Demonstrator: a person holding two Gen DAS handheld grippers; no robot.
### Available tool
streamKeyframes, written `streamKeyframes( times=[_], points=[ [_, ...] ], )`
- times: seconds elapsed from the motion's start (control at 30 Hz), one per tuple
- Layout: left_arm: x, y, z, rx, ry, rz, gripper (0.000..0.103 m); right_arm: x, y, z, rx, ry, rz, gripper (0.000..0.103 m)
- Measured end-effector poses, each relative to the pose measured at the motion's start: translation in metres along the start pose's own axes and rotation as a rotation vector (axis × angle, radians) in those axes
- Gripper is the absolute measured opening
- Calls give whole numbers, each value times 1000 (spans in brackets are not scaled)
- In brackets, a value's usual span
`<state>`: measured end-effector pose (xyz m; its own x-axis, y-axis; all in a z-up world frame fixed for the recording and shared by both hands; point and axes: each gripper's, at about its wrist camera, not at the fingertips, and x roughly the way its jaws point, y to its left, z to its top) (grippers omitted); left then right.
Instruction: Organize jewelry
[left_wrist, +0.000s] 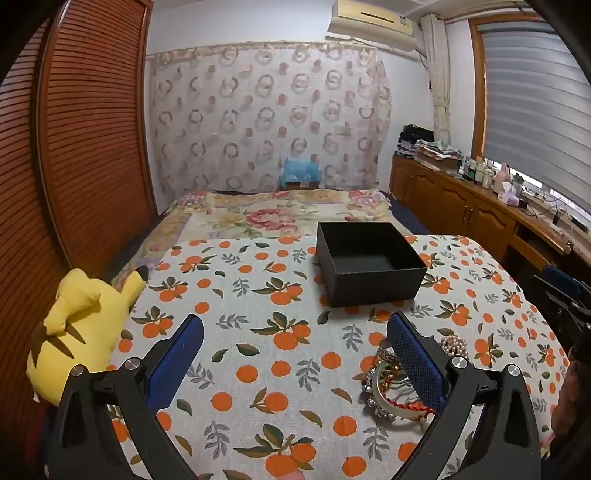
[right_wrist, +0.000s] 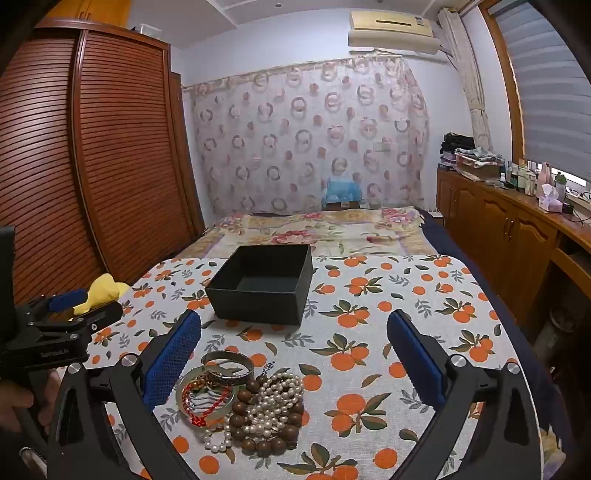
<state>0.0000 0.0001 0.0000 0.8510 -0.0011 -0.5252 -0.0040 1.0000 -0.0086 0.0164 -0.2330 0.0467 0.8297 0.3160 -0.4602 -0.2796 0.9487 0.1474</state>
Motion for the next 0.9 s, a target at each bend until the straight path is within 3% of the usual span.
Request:
streamKeyframes(
  times=[0.9],
  points=[
    [-8,-4,4,9,-15,-7,97,-3,0,2,0,-8,-1,101]
  ],
)
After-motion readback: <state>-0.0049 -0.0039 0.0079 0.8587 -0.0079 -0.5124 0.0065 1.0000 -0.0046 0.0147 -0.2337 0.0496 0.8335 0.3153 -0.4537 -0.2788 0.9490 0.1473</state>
